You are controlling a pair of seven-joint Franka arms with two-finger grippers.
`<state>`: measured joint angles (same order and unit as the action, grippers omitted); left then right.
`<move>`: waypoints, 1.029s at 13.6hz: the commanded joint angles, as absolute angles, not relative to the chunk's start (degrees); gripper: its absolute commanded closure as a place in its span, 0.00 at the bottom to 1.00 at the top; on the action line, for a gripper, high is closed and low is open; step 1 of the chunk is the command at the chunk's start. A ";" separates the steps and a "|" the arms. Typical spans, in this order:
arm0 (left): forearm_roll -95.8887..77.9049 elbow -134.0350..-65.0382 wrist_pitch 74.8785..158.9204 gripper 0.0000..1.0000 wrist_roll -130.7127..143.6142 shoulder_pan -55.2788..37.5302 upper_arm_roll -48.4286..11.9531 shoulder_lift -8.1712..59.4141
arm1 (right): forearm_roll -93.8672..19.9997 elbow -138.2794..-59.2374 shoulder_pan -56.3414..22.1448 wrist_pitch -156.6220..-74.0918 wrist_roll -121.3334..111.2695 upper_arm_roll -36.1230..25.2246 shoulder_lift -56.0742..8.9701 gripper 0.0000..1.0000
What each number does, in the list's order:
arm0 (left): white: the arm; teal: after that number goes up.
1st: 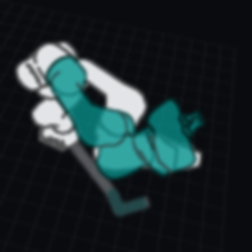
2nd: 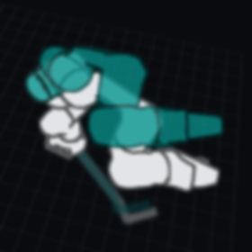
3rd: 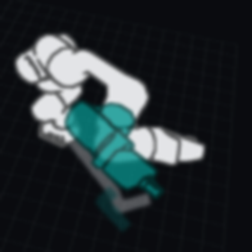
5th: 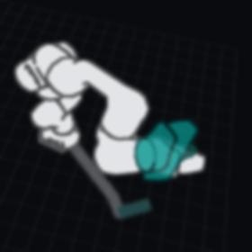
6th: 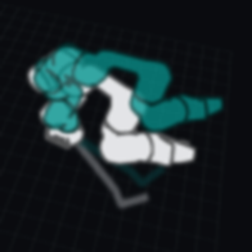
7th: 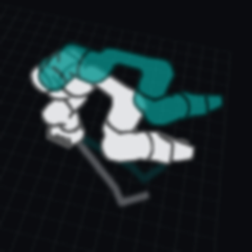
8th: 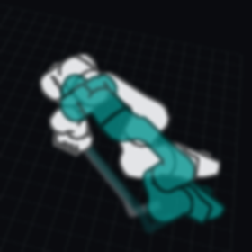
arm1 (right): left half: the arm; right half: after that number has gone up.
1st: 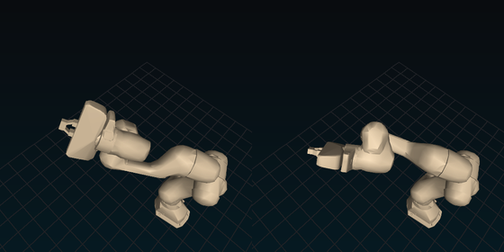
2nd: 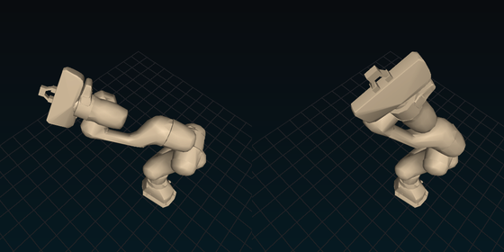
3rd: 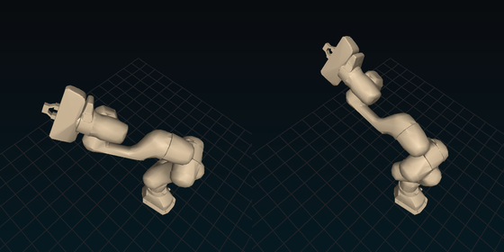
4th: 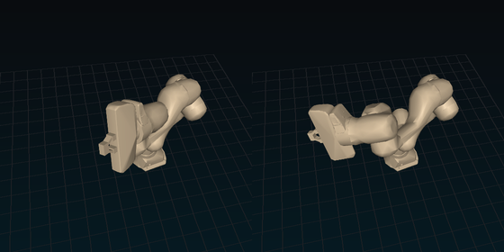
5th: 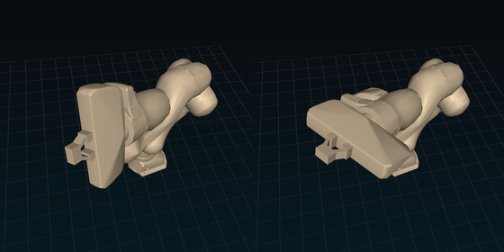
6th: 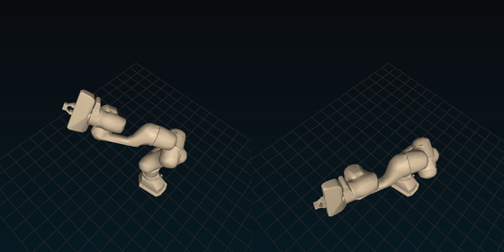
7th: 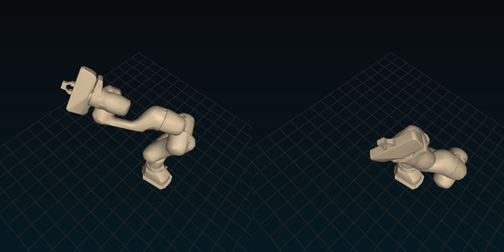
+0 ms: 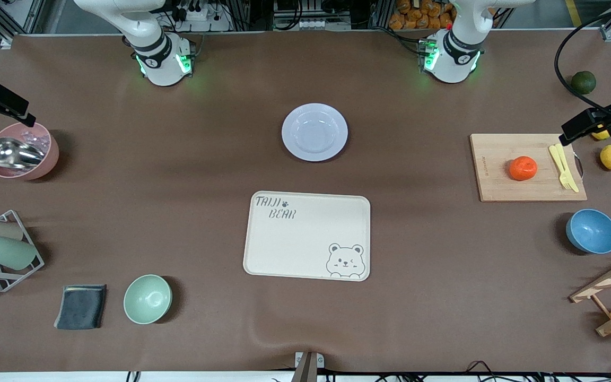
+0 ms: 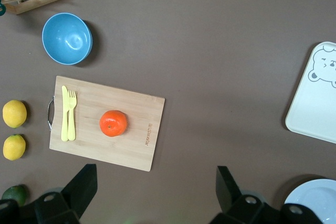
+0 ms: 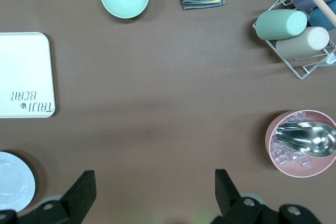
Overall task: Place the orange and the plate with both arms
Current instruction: 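Reach the left gripper down to the orange on the cutting board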
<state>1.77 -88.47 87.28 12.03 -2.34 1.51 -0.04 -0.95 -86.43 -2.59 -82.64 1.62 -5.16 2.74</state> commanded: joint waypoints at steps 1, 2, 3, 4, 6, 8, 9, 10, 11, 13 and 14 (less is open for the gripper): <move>3.08 -86.57 85.52 0.00 8.37 -2.03 1.93 0.97 | -0.79 -85.34 -2.55 -82.00 1.49 -5.10 2.46 0.00; 2.99 -86.31 85.52 0.00 7.91 -1.93 2.11 1.92 | -0.79 -85.34 -2.55 -82.00 1.49 -5.10 2.37 0.00; 3.16 -85.35 85.43 0.00 7.74 -2.02 2.28 2.63 | -0.79 -85.34 -2.55 -82.00 1.49 -5.10 2.37 0.00; 4.82 -84.91 85.43 0.00 7.82 -2.28 2.46 3.42 | -0.79 -85.34 -2.64 -82.00 1.49 -5.10 2.37 0.00; 6.33 -86.30 85.34 0.00 7.21 -1.85 2.02 4.04 | -0.79 -85.34 -2.64 -82.00 1.49 -5.10 2.37 0.00; 6.24 -90.94 85.34 0.00 7.21 -1.50 2.11 4.04 | -0.79 -85.34 -2.64 -82.00 1.58 -5.10 2.37 0.00; 6.24 -94.36 87.34 0.00 7.21 -1.41 2.11 3.52 | -0.79 -85.34 -2.72 -82.00 1.58 -5.10 2.37 0.00; 6.33 -98.14 89.80 0.00 7.21 -1.41 2.20 2.21 | -0.97 -85.34 -2.72 -82.00 1.67 -5.10 2.37 0.00; 6.85 -102.00 92.52 0.00 7.21 -1.41 2.20 1.33 | -0.97 -85.43 -2.90 -82.00 1.67 -5.10 2.37 0.00; 6.94 -107.55 96.84 0.00 7.12 1.56 1.94 1.14 | -1.14 -85.52 -3.08 -82.00 1.93 -5.01 2.29 0.00; 6.94 -110.19 98.94 0.00 7.03 2.02 1.85 1.14 | -1.23 -85.52 -3.25 -82.00 1.85 -5.01 2.11 0.00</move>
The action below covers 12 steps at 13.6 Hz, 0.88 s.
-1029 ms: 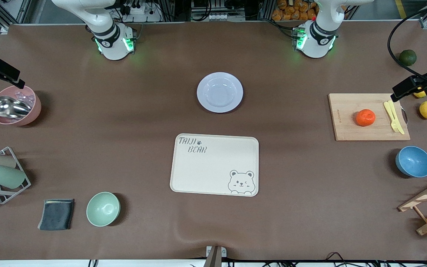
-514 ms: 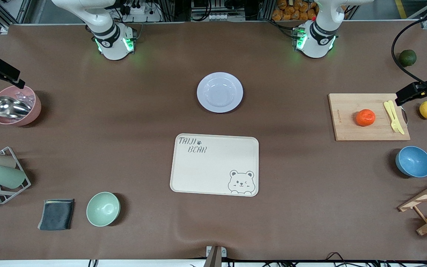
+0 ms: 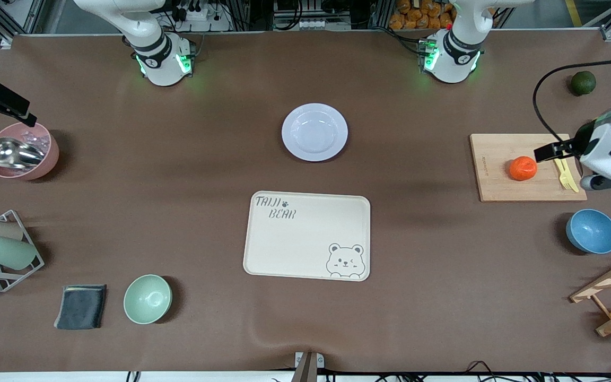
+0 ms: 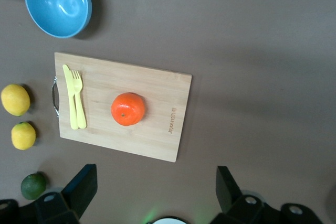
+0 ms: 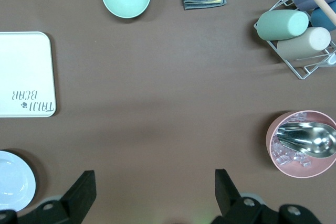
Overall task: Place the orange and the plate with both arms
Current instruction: 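Reach the left gripper down to the orange on the cutting board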
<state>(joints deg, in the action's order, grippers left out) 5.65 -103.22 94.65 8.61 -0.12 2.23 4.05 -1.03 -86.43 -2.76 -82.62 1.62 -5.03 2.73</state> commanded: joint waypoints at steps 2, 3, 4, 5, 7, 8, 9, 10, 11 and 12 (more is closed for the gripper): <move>7.03 -114.85 102.37 0.00 7.03 2.72 1.93 1.14 | -1.32 -85.52 -4.04 -81.91 1.93 -5.01 1.41 0.00; 7.12 -118.01 105.44 0.00 6.94 4.03 1.93 1.14 | -1.32 -85.52 -4.65 -81.83 2.02 -5.01 1.32 0.00; 7.21 -121.43 109.73 0.00 6.77 6.04 1.93 1.14 | -1.32 -85.52 -5.18 -81.13 1.93 -5.01 1.23 0.00; 7.38 -124.51 113.60 0.00 5.20 7.72 1.93 1.14 | -1.32 -85.52 -5.36 -79.90 2.02 -5.01 1.23 0.00; 8.70 -129.88 120.99 0.00 -1.11 11.75 1.93 1.40 | -1.32 -85.43 -5.27 -77.10 1.85 -5.01 1.23 0.00; 8.70 -131.47 124.07 0.00 -3.32 13.00 1.85 2.10 | -1.41 -85.43 -5.19 -76.12 1.76 -5.01 1.23 0.00; 8.61 -131.92 125.49 0.00 -3.60 13.62 1.93 3.33 | -1.58 -85.52 -5.27 -75.16 1.76 -5.01 1.23 0.00; 8.61 -132.01 125.86 0.00 -3.60 13.71 1.85 4.12 | -1.58 -85.52 -5.36 -74.62 1.93 -5.01 0.88 0.00; 8.61 -132.10 126.03 0.00 -3.60 14.06 1.85 4.83 | -1.58 -85.52 -5.54 -73.92 2.02 -5.01 0.18 0.00; 8.61 -132.19 126.56 0.00 -3.60 14.06 1.85 5.44 | -1.58 -85.52 -5.62 -72.61 1.93 -5.01 -0.09 0.00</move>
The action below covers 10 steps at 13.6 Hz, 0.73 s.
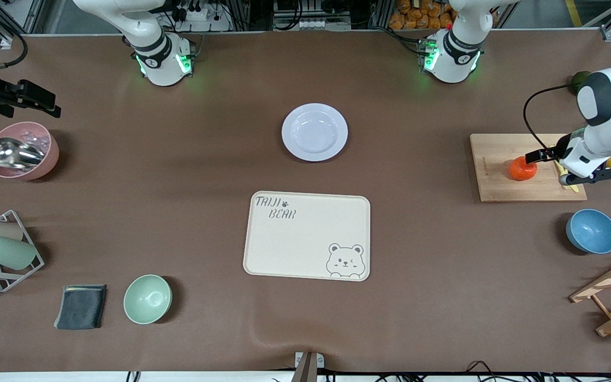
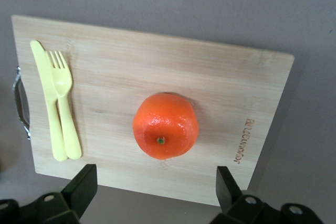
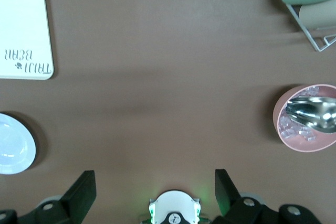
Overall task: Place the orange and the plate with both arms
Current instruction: 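Reach the left gripper down to the orange on the cutting board, then close the left gripper on the orange while the right gripper moves out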
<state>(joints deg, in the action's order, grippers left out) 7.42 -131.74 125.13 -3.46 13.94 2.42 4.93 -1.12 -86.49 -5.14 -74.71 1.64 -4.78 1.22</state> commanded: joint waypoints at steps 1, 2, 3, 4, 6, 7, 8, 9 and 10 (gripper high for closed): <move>8.61 -132.54 127.61 0.00 -3.60 14.06 1.85 6.32 | -1.58 -85.52 -5.71 -71.55 1.85 -5.01 -0.09 0.00; 8.61 -133.06 129.27 0.00 -3.60 14.06 1.85 6.94 | -1.58 -85.52 -6.32 -70.76 1.85 -4.92 -0.09 0.00; 8.61 -133.85 131.29 0.00 -3.60 14.50 1.93 7.20 | -1.93 -85.60 -7.11 -70.23 2.02 -4.92 -0.52 0.00; 8.61 -134.47 132.70 0.00 -3.60 14.76 1.93 7.47 | -3.06 -85.61 -7.82 -69.35 2.02 -5.01 -1.31 0.00; 8.88 -134.39 133.94 0.00 -3.69 14.77 1.93 8.96 | -3.95 -85.43 -9.31 -68.73 2.20 -5.01 -2.11 0.00; 9.57 -134.47 134.99 0.00 -3.69 14.85 1.93 9.66 | -4.04 -85.52 -10.10 -68.47 2.20 -5.01 -2.28 0.00; 10.02 -134.47 135.52 0.00 -3.69 14.85 1.93 10.36 | -4.04 -85.52 -10.54 -68.21 2.11 -5.01 -2.37 0.00; 10.02 -134.47 135.61 0.00 -3.69 14.94 1.93 10.72 | -4.22 -85.60 -11.24 -68.20 2.11 -5.01 -2.72 0.00; 10.02 -134.47 135.79 0.00 -3.69 14.94 1.93 11.07 | -4.57 -85.61 -11.42 -67.86 2.20 -5.01 -3.51 0.00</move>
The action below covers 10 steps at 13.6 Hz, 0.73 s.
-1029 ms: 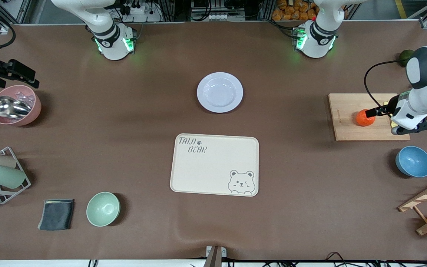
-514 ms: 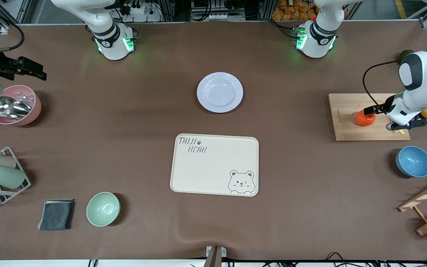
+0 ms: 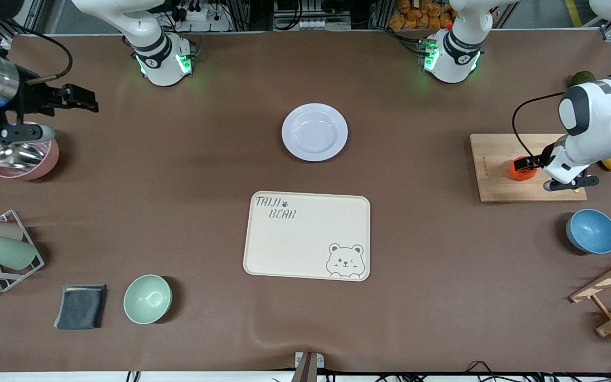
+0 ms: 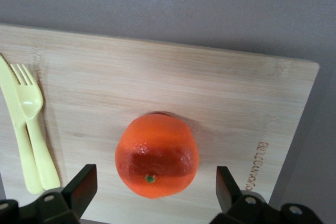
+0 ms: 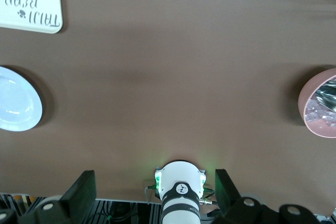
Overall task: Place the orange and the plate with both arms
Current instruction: 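Close the left gripper on the orange while the right gripper moves out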
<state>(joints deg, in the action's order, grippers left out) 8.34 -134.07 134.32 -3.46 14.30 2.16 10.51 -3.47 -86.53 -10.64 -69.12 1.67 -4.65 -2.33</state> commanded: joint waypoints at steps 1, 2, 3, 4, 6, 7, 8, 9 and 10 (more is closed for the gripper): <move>10.02 -134.47 136.31 0.00 -3.69 14.94 2.02 11.51 | -5.53 -85.52 -10.99 -66.72 2.20 -5.01 -3.95 0.00; 10.02 -134.47 136.75 0.00 -3.69 14.94 2.02 12.12 | -6.84 -85.43 -10.38 -66.27 2.28 -5.10 -3.96 0.00; 10.02 -134.47 137.19 0.00 -3.69 14.94 2.02 12.48 | -8.07 -85.43 -9.85 -66.27 2.37 -5.27 -3.96 0.00; 10.02 -134.47 137.46 0.00 -3.69 15.03 2.02 12.92 | -8.87 -85.43 -8.80 -66.36 2.37 -5.27 -3.96 0.00; 10.02 -134.56 137.46 0.00 -3.69 15.03 2.02 13.10 | -11.06 -85.43 -7.39 -66.53 2.46 -5.27 -3.96 0.00; 10.02 -134.65 137.46 0.00 -3.69 15.03 2.02 13.10 | -12.29 -85.43 -6.43 -66.62 2.46 -5.27 -3.96 0.00; 10.02 -134.65 137.46 0.00 -3.69 15.03 2.02 13.10 | -13.52 -85.43 -5.55 -66.71 2.46 -5.27 -3.96 0.00; 10.02 -134.65 137.46 0.00 -3.69 15.03 2.02 13.53 | -14.14 -85.43 -4.93 -66.88 2.46 -5.27 -3.96 0.00; 10.02 -134.56 137.46 0.00 -3.69 15.03 2.02 13.62 | -14.24 -85.34 -4.49 -66.97 2.46 -5.27 -4.04 0.00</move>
